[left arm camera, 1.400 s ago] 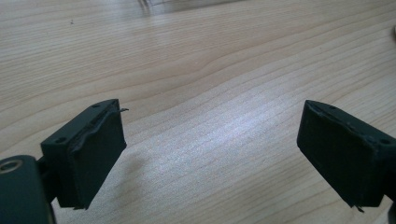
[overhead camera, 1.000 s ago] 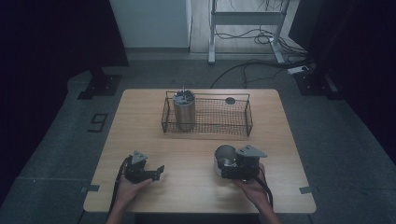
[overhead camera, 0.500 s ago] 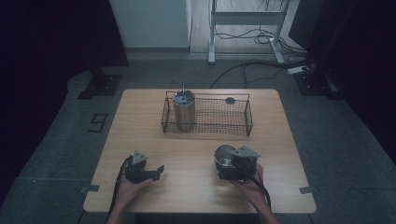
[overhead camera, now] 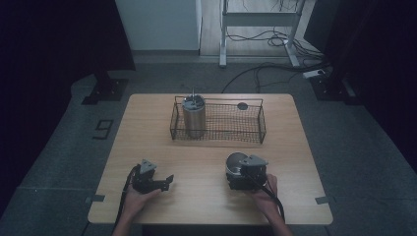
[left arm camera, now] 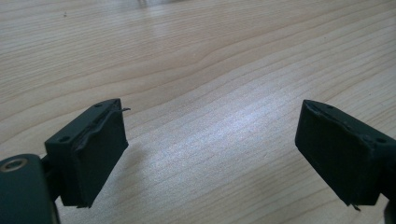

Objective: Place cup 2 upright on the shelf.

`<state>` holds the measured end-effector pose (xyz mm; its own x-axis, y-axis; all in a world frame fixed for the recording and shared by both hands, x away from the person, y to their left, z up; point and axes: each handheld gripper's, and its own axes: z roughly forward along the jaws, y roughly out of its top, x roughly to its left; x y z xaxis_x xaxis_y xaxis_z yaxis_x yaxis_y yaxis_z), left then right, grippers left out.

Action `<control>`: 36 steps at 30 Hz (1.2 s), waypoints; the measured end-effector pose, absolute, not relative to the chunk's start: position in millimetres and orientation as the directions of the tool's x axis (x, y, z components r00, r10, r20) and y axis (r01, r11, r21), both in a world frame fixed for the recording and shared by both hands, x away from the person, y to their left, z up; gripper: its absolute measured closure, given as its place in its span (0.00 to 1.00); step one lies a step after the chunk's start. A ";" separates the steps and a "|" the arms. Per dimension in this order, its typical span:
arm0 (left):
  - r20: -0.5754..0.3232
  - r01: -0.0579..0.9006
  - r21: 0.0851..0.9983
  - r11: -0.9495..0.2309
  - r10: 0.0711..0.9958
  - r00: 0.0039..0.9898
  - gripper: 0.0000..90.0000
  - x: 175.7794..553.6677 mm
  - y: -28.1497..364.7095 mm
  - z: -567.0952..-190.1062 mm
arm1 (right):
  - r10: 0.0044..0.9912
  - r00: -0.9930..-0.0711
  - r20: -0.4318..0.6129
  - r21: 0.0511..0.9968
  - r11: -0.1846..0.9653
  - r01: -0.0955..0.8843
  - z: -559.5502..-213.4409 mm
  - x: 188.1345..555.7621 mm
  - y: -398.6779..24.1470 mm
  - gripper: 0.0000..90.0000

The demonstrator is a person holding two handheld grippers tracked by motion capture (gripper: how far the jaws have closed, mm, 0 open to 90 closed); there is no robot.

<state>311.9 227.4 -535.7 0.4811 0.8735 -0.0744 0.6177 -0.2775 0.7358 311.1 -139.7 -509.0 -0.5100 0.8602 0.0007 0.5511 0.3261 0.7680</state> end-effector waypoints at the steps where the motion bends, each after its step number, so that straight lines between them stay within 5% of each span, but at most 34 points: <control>1: -0.074 0.618 0.735 -0.278 0.874 0.481 0.10 312.0 227.5 -536.0 | 0.859 -0.512 0.001 0.768 0.327 0.550 -509.0 311.1 -139.9 0.08; 36: -0.072 0.618 0.733 -0.283 0.872 0.484 0.10 310.5 225.8 -535.4 | 0.857 -0.514 0.042 0.797 0.281 0.534 -499.1 307.7 -148.4 0.08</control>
